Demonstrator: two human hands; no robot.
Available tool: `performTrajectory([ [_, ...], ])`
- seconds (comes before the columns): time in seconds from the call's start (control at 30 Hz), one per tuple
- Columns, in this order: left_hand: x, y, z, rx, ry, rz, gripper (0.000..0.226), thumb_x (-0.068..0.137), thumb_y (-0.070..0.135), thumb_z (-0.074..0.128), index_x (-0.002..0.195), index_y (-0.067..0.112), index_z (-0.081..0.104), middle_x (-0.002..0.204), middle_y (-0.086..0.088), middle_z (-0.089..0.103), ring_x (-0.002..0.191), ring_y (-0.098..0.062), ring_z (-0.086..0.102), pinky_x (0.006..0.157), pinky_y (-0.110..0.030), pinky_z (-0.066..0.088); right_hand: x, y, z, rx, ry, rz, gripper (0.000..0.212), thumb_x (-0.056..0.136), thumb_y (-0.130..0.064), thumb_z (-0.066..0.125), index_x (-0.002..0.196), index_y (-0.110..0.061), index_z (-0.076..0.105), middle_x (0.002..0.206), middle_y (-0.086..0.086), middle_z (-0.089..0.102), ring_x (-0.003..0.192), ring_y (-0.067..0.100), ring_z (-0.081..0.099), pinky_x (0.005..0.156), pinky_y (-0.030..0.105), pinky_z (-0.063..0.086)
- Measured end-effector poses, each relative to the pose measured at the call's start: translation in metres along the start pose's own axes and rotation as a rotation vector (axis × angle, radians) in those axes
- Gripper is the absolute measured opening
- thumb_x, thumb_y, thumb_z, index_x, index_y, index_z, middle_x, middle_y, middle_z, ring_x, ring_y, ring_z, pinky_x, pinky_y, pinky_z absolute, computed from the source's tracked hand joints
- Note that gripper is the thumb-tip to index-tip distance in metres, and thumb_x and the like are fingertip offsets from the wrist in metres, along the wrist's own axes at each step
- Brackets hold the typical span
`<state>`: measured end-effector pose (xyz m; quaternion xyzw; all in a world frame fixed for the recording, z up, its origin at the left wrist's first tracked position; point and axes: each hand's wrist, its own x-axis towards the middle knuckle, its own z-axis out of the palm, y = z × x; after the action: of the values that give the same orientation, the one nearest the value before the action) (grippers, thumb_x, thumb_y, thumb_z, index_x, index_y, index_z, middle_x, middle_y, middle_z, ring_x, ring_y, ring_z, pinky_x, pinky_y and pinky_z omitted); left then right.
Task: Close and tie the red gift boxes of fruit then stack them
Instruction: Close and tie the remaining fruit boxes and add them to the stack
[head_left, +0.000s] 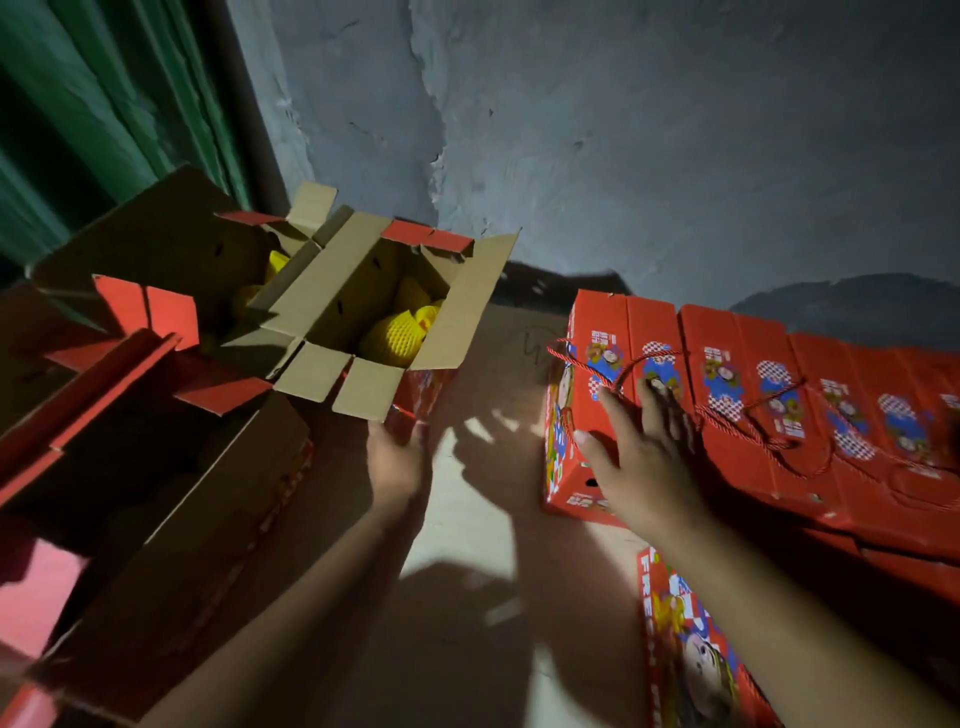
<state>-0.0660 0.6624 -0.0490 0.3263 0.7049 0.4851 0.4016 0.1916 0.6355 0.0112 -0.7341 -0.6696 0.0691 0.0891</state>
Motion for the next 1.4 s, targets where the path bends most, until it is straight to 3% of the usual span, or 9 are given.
performTrajectory([
  [0.1, 0.015, 0.003, -0.009, 0.146, 0.112, 0.154, 0.058, 0.091, 0.002, 0.067, 0.145, 0.007, 0.046, 0.143, -0.017, 0.048, 0.137, -0.031, 0.047, 0.121, -0.042, 0.033, -0.004, 0.000, 0.006, -0.081, 0.053, -0.020, 0.067, 0.099, -0.066, 0.028, 0.158, -0.034, 0.034, 0.170, 0.013, 0.016, 0.158, 0.031, 0.007, 0.126, 0.052, 0.009],
  [0.27, 0.026, 0.025, -0.015, 0.394, 0.244, 0.440, 0.089, 0.084, -0.002, 0.064, 0.152, 0.044, 0.032, 0.147, -0.006, 0.035, 0.133, -0.030, 0.045, 0.094, -0.032, 0.047, -0.005, -0.005, 0.013, -0.140, 0.111, -0.012, 0.078, 0.094, -0.071, 0.019, 0.157, -0.030, 0.038, 0.166, 0.017, 0.026, 0.156, 0.035, 0.016, 0.124, 0.056, 0.015],
  [0.4, 0.036, 0.045, -0.011, 0.994, 0.203, 0.517, 0.052, 0.078, 0.011, 0.073, 0.127, 0.026, 0.060, 0.149, -0.010, 0.031, 0.130, -0.038, 0.033, 0.089, -0.051, 0.050, -0.005, -0.003, 0.015, -0.147, 0.140, -0.015, 0.077, 0.094, -0.071, 0.020, 0.156, -0.030, 0.040, 0.165, 0.017, 0.028, 0.155, 0.035, 0.018, 0.123, 0.056, 0.016],
  [0.5, 0.038, 0.055, -0.010, 1.172, 0.195, 0.496, 0.029, 0.083, 0.014, 0.070, 0.112, 0.020, 0.068, 0.134, -0.011, 0.047, 0.121, -0.040, 0.036, 0.091, -0.053, 0.043, -0.005, -0.003, 0.015, -0.143, 0.147, -0.022, 0.077, 0.095, -0.071, 0.018, 0.157, -0.030, 0.038, 0.166, 0.017, 0.027, 0.156, 0.035, 0.017, 0.124, 0.056, 0.015],
  [0.63, 0.047, 0.063, -0.017, 1.224, 0.113, 0.565, 0.019, 0.090, 0.009, 0.057, 0.101, 0.013, 0.071, 0.107, -0.008, 0.064, 0.112, -0.039, 0.038, 0.081, -0.048, 0.041, -0.006, -0.005, 0.013, -0.154, 0.126, -0.019, 0.080, 0.094, -0.073, 0.010, 0.160, -0.032, 0.030, 0.168, 0.016, 0.020, 0.158, 0.033, 0.009, 0.125, 0.055, 0.009],
  [0.93, 0.024, 0.078, 0.012, 1.202, -0.189, 0.692, 0.011, 0.094, 0.021, 0.063, 0.091, 0.014, 0.071, 0.101, -0.011, 0.066, 0.115, -0.034, 0.042, 0.092, -0.048, 0.037, -0.006, -0.004, 0.010, -0.168, 0.100, -0.011, 0.078, 0.095, -0.073, 0.013, 0.161, -0.034, 0.025, 0.170, 0.014, 0.016, 0.158, 0.033, 0.008, 0.126, 0.054, 0.007],
  [1.13, -0.032, 0.068, 0.012, 1.236, -0.215, 0.812, 0.014, 0.093, 0.018, 0.058, 0.082, 0.024, 0.062, 0.097, -0.005, 0.066, 0.104, -0.029, 0.050, 0.075, -0.039, 0.020, -0.005, 0.000, 0.005, -0.053, 0.032, -0.036, 0.078, 0.092, -0.070, 0.024, 0.160, -0.033, 0.031, 0.170, 0.014, 0.014, 0.158, 0.033, 0.004, 0.126, 0.052, 0.003],
  [1.27, -0.068, 0.059, -0.001, 1.271, -0.259, 0.809, 0.012, 0.094, 0.019, 0.056, 0.091, 0.022, 0.068, 0.102, -0.002, 0.066, 0.104, -0.027, 0.053, 0.080, -0.040, 0.030, -0.008, 0.006, -0.011, 0.199, -0.033, -0.035, 0.046, 0.103, -0.040, 0.050, 0.148, -0.030, 0.053, 0.172, 0.003, 0.008, 0.158, 0.020, -0.003, 0.127, 0.039, -0.004],
  [1.4, -0.106, 0.042, -0.017, 1.273, -0.338, 0.806, 0.019, 0.092, 0.018, 0.056, 0.097, 0.022, 0.073, 0.104, 0.000, 0.066, 0.106, -0.027, 0.053, 0.084, -0.041, 0.033, -0.047, -0.020, -0.036, 0.602, 0.016, -0.026, 0.054, 0.092, -0.026, 0.034, 0.135, -0.023, 0.067, 0.167, -0.008, 0.025, 0.154, 0.005, 0.011, 0.120, 0.011, -0.002],
])
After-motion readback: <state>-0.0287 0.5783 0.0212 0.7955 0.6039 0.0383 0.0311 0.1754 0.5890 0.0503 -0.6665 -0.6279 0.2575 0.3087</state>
